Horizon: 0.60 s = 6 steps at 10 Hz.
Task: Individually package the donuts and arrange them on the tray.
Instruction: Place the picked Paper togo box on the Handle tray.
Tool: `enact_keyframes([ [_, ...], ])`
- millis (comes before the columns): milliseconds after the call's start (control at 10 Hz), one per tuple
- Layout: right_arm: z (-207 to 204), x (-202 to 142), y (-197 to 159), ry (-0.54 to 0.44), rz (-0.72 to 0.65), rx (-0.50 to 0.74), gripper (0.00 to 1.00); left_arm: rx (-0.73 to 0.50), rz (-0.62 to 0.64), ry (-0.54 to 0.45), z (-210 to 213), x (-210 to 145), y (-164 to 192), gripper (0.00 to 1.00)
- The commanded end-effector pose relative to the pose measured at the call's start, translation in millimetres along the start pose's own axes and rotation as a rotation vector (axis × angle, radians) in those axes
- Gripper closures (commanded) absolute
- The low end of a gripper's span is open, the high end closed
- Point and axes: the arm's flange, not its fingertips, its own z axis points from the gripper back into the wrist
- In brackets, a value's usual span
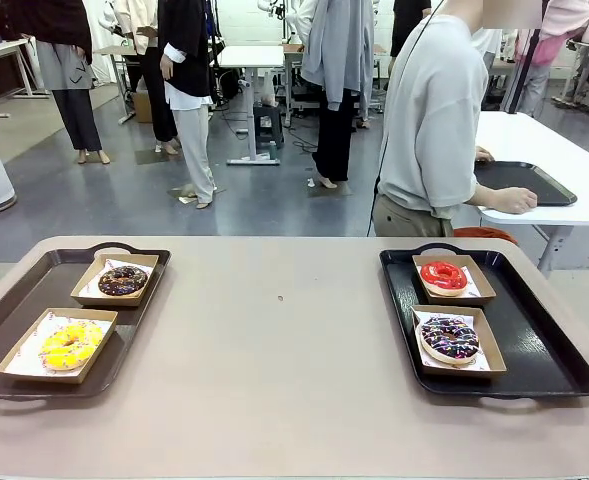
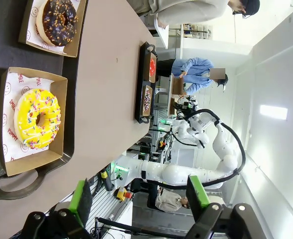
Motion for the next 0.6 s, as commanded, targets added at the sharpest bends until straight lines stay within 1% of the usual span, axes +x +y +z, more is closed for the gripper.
enact_keyframes([
  [0, 1.9, -1.2, 3.6, 0.001, -0.001, -0.006, 0.00, 0.002, -0.008, 0.005, 2.7, -3.3, -0.3, 0.00],
  [500, 1.9, -1.2, 3.6, 0.001, -0.001, -0.006, 0.00, 0.002, -0.008, 0.005, 2.7, -3.3, -0.3, 0.00],
])
